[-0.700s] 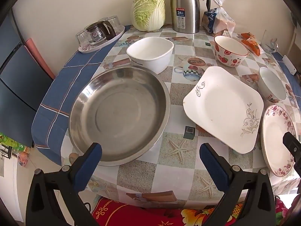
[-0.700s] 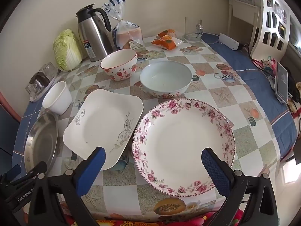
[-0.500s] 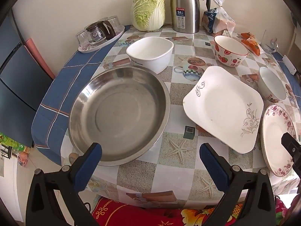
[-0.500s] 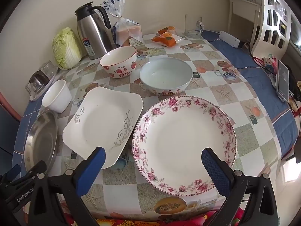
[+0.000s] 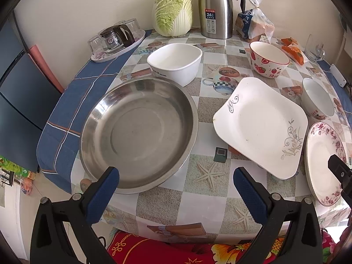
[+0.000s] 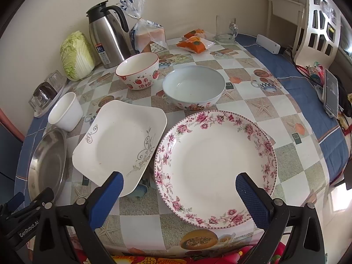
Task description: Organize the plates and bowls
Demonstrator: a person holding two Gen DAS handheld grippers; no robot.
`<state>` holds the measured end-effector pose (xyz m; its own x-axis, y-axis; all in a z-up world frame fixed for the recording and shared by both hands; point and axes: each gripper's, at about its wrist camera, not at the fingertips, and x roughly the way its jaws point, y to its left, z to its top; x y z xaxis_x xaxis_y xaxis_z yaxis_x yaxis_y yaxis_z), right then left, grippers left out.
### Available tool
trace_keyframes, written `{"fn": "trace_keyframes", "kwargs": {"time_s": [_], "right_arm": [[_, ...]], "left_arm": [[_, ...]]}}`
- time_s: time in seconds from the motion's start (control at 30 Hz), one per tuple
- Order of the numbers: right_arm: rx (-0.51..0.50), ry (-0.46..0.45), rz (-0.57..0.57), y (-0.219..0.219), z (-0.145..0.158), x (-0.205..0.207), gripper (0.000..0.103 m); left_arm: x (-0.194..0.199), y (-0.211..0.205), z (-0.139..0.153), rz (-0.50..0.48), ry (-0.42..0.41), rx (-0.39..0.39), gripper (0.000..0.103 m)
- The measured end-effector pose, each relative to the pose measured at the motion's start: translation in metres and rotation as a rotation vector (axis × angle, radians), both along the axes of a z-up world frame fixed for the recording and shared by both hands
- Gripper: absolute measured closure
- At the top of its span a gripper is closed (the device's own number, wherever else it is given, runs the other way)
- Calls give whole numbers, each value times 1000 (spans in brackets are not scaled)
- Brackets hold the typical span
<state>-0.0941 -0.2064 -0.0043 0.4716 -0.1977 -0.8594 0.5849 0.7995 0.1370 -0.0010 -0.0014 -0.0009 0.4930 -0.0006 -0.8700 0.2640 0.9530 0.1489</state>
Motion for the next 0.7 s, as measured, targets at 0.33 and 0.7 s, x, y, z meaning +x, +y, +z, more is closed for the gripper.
{"fn": "trace_keyframes", "kwargs": {"time_s": [0.33, 0.7], "right_arm": [[-1, 5, 2, 0, -2, 1, 0], [-2, 7, 3, 1, -2, 1, 0]], "left_arm": [[1, 0, 0, -2, 15, -3, 0], [2, 0, 1, -2, 19, -6, 0]]}}
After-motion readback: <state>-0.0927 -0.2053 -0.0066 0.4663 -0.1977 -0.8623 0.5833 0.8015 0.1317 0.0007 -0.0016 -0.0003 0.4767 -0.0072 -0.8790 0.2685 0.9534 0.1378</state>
